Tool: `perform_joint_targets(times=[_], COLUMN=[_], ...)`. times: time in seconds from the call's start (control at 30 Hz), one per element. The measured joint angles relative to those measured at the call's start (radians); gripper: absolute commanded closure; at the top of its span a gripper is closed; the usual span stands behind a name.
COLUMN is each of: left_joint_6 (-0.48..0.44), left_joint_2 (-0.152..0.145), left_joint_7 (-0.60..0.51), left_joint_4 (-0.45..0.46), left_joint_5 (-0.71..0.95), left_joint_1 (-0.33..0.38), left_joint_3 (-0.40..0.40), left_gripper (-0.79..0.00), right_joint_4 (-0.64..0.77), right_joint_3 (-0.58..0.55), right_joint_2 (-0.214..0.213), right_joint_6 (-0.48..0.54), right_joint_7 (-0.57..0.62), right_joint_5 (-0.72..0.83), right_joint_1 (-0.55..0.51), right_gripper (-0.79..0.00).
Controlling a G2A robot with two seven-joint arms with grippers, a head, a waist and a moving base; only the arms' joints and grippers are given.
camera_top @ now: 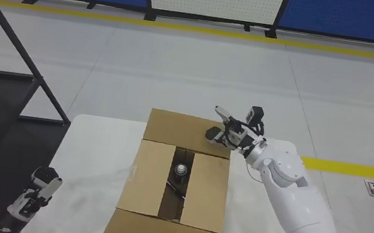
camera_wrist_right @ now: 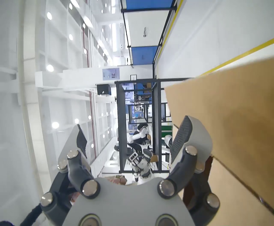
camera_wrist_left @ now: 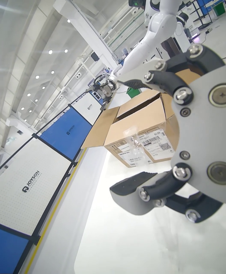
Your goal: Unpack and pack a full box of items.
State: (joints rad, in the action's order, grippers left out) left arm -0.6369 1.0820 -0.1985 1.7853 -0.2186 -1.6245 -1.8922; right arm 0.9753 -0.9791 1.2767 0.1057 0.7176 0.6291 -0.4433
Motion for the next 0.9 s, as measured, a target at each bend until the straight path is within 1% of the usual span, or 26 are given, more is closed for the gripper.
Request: perform_joint_targets(times=[0.27, 0.33, 0.37, 0.4, 0.43, 0.53, 0.77, 0.83, 0.9], left_joint_6=[0.031, 0.032, 0.03, 0.03, 0.03, 0.03, 0.032, 0.044, 0.041], left_joint_2=[-0.003, -0.004, -0.004, -0.004, -0.004, -0.004, -0.004, -0.004, -0.004], left_joint_7=[0.012, 0.016, 0.016, 0.016, 0.016, 0.016, 0.016, 0.007, -0.001], left_joint_4=[-0.049, -0.062, -0.064, -0.064, -0.064, -0.064, -0.062, -0.054, -0.052], left_joint_5=[-0.02, -0.056, -0.064, -0.064, -0.062, -0.06, -0.062, -0.084, -0.109], left_joint_1=[0.03, 0.036, 0.037, 0.037, 0.037, 0.036, 0.036, 0.036, 0.035], left_joint_3=[-0.041, -0.052, -0.053, -0.053, -0.053, -0.053, -0.052, -0.043, -0.035], left_gripper=[-0.785, -0.785, -0.785, -0.785, -0.785, -0.785, -0.785, -0.785, -0.785], right_joint_4=[0.31, 0.376, 0.398, 0.414, 0.416, 0.412, 0.416, 0.449, 0.467], right_joint_3=[-0.074, -0.089, -0.092, -0.094, -0.094, -0.093, -0.089, -0.059, -0.021], right_joint_2=[-0.049, -0.061, -0.065, -0.067, -0.067, -0.067, -0.066, -0.064, -0.059], right_joint_6=[-0.059, -0.095, -0.122, -0.151, -0.157, -0.15, -0.146, -0.136, -0.154], right_joint_7=[0.104, 0.098, 0.076, 0.042, 0.028, 0.048, 0.052, 0.062, 0.07], right_joint_5=[-0.112, -0.172, -0.208, -0.246, -0.257, -0.242, -0.245, -0.281, -0.329], right_joint_1=[-0.183, -0.224, -0.236, -0.243, -0.243, -0.242, -0.245, -0.258, -0.254], right_gripper=[-0.785, -0.785, -0.785, -0.785, -0.785, -0.785, -0.785, -0.785, -0.785])
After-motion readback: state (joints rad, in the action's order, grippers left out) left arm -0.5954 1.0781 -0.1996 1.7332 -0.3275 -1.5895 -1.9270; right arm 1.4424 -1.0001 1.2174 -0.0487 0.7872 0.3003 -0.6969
